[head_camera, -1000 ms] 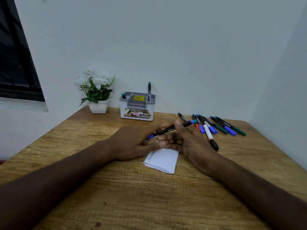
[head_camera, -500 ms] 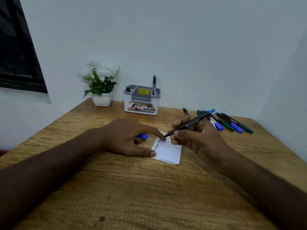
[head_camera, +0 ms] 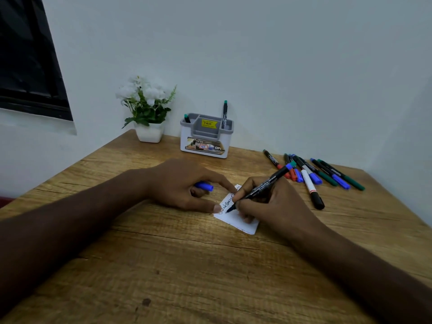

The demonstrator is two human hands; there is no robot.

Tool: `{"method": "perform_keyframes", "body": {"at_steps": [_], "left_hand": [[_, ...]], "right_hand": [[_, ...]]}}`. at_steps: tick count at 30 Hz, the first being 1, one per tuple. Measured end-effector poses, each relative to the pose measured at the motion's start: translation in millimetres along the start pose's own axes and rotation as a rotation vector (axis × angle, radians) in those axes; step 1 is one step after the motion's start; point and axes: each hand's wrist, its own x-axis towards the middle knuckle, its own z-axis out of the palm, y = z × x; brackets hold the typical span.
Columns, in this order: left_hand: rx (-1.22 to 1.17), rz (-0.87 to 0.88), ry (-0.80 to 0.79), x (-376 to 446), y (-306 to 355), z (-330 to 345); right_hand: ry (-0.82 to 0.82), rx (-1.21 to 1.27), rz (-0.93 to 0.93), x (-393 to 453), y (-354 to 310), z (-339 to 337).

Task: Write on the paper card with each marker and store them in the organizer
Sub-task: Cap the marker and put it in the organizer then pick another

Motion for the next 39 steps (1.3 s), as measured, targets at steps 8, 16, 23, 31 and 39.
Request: {"method": "perform_keyframes", "body": {"at_steps": [8,16,23,31,39], "left_hand": [[-0.034,0.021,-0.002,0.6,-0.3,0.0],[-0.051,0.032,-0.013,2.1,-4.2,1.2],[-0.072,0.044,0.006,2.4,-3.9,1.6],[-0.075,0.042,0.012,2.0,-1.8,0.2],[-0.075,0.024,-0.005,0.6,0.8,-1.1]], "right_hand": [[0.038,-0.058,-0.075,-1.1,-1.7,7.6],[0.014,-0.097,-0.073,0.7,1.9,8.8],[-0.006,-0.066,-0.051,0.1,1.6,5.6],[0.013,-0.048,-0.040,0.7,1.3,5.0],[0.028,-0.062,-0.012,0.7,0.4,4.5]]}}
